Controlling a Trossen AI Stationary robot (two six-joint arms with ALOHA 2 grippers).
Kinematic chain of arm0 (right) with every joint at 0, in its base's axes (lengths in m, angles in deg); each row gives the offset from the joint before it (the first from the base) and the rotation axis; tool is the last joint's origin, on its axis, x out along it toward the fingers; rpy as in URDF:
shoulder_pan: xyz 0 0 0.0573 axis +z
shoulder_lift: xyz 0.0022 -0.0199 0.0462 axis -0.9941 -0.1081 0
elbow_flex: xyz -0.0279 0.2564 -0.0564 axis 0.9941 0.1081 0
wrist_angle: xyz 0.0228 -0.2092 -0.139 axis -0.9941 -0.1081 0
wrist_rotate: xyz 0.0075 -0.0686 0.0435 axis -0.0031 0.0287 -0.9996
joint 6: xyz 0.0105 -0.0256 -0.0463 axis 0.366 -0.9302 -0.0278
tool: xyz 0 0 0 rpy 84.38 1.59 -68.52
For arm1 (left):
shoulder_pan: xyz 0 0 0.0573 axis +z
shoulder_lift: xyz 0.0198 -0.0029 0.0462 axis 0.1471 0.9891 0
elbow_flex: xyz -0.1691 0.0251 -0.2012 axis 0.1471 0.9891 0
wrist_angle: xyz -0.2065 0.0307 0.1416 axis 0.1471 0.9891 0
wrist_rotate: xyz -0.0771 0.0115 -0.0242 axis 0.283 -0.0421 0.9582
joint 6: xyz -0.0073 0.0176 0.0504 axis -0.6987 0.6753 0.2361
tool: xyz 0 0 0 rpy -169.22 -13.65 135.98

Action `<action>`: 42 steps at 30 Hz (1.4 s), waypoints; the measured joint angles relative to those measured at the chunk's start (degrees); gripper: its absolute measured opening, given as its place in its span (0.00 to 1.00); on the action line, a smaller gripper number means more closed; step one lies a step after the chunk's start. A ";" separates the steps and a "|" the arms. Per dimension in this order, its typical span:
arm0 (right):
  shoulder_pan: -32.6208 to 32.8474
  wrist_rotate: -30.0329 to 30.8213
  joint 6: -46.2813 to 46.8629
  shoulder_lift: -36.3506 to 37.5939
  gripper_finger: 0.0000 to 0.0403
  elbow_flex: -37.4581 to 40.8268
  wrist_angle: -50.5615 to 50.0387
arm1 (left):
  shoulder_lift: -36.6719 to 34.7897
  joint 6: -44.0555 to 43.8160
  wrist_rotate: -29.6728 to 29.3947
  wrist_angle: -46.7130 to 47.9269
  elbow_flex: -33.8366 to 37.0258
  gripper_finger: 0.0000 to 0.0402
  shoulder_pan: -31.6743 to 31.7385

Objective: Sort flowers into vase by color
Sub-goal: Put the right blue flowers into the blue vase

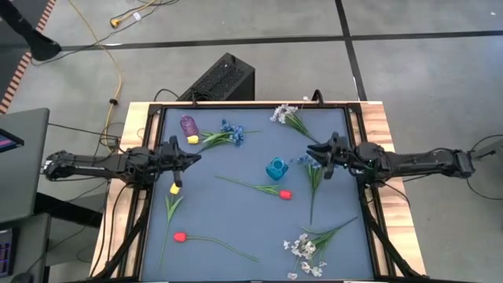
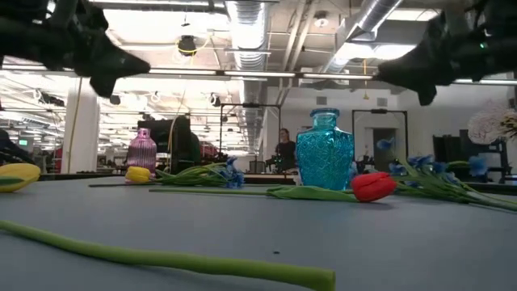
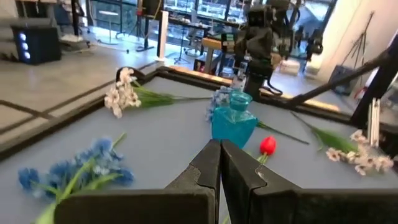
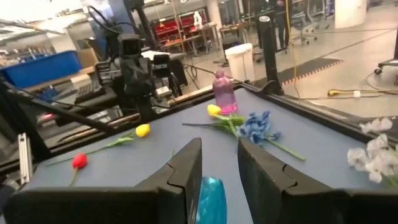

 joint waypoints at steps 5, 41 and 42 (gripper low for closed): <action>-0.08 -1.20 3.40 -2.29 0.33 -3.33 -1.13 | 6.98 5.55 -0.01 5.78 -7.60 0.00 0.04; 12.99 -10.96 64.81 -36.93 0.33 -47.55 -79.82 | 29.73 5.67 -6.97 34.49 -36.67 0.52 0.07; 13.43 -11.22 65.27 -38.58 0.33 -47.55 -79.81 | 30.19 5.62 -6.90 34.47 -36.67 0.53 0.07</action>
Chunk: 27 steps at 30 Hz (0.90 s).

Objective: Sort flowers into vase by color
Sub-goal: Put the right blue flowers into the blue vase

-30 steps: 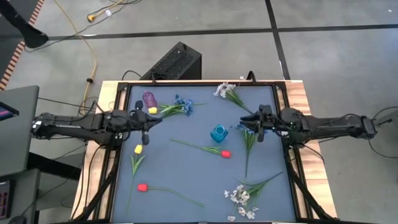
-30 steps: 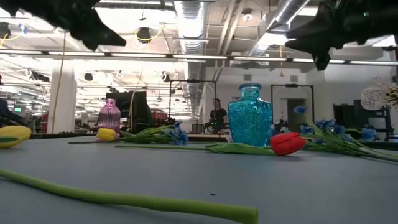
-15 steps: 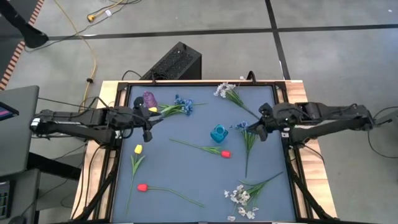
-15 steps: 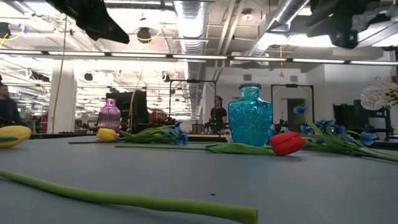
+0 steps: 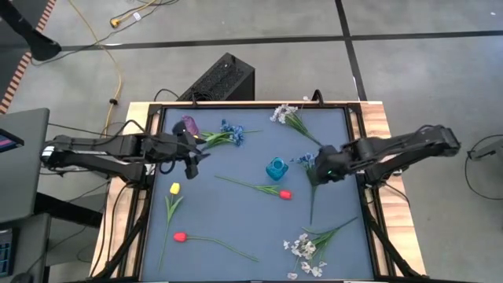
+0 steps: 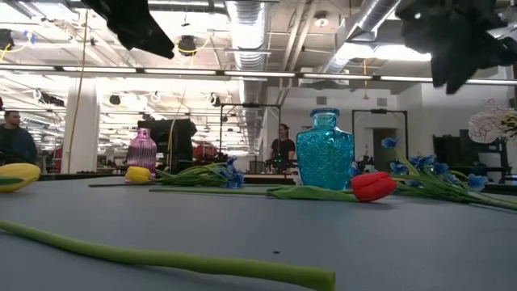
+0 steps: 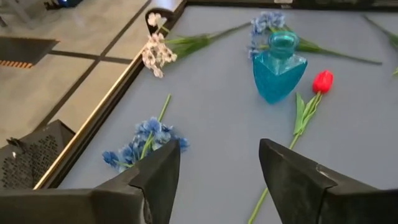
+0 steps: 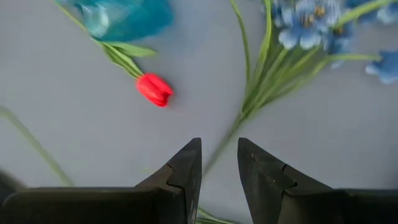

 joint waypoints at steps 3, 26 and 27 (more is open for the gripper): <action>1.35 -0.74 0.08 -4.36 0.33 0.00 0.01 | 1.05 -0.09 0.66 -0.02 0.00 0.57 0.00; -0.91 0.89 4.79 -9.70 0.63 10.39 12.37 | 1.66 -2.73 0.95 3.00 0.00 0.66 -0.02; -0.57 1.01 5.79 -10.19 0.63 11.00 12.72 | 1.66 -2.71 0.82 3.00 0.00 0.66 -0.02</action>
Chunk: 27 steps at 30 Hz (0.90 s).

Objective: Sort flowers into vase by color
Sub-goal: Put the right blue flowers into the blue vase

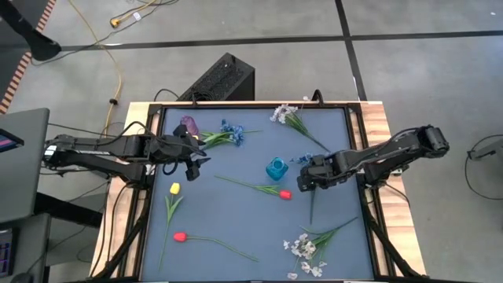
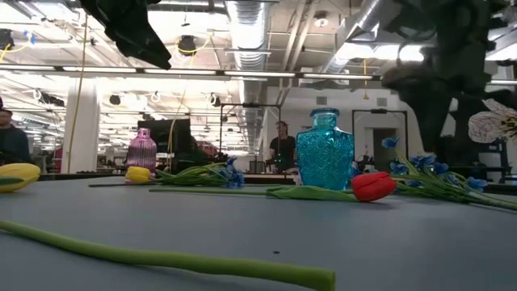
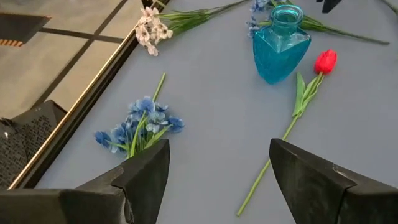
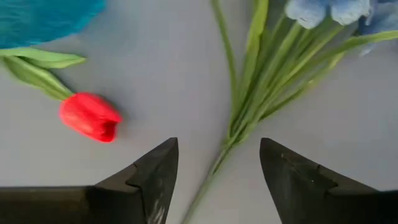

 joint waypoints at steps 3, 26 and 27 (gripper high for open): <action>1.32 0.31 2.60 -1.79 0.63 1.42 1.02 | 0.00 0.03 -0.35 -0.02 0.00 0.66 0.02; 2.74 2.64 6.53 -11.35 0.09 2.15 4.19 | 0.00 1.25 -0.55 -0.07 0.00 0.66 0.02; 2.64 2.87 6.52 -10.66 0.08 2.20 3.60 | 0.00 1.23 -0.57 -0.08 0.00 0.66 0.00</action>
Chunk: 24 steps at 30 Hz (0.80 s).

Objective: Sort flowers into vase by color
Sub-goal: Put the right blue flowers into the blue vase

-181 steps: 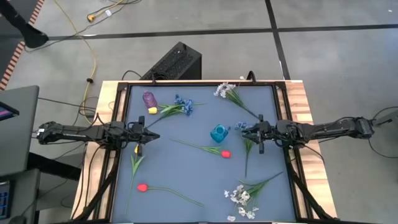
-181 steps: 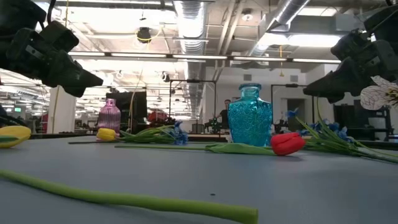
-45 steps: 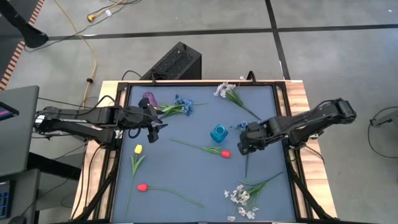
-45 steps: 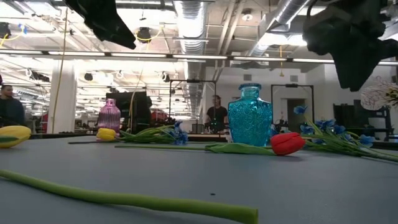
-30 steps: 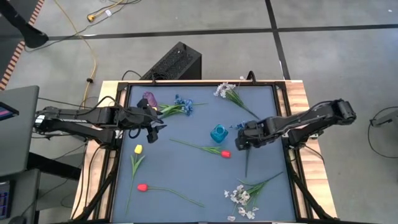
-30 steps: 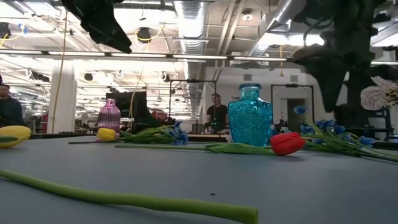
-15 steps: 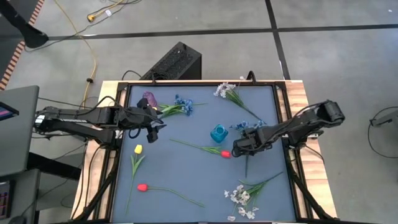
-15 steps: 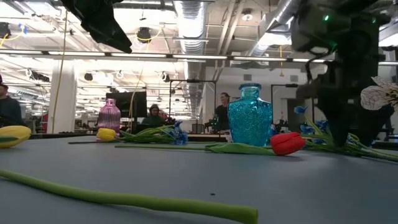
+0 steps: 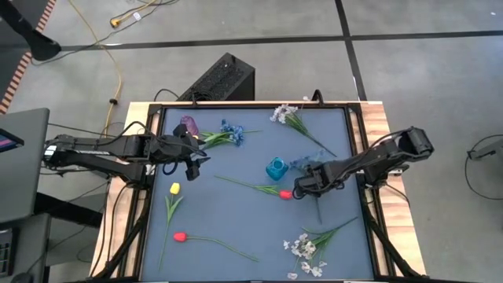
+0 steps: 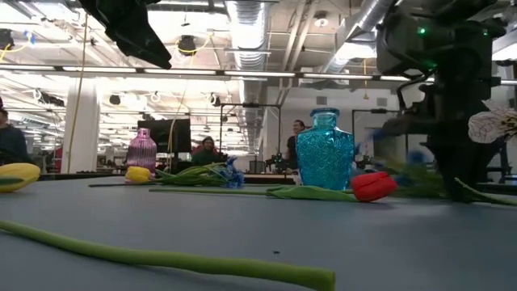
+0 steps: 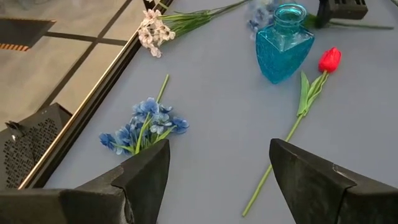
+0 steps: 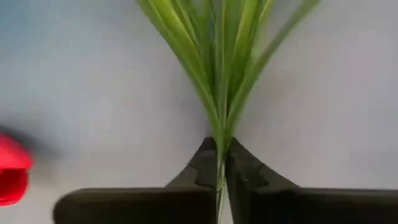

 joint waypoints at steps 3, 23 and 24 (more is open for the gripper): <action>-0.40 0.81 0.00 2.53 0.08 0.02 -0.31 | 0.00 -0.01 -0.03 -0.01 0.00 0.66 0.01; -3.94 23.61 -9.15 30.41 0.10 -0.06 -0.09 | 0.00 -4.30 1.36 0.05 0.02 0.66 0.00; -4.15 25.65 -11.38 31.71 0.10 -0.06 0.66 | -0.02 -4.77 1.54 0.05 0.02 0.66 0.02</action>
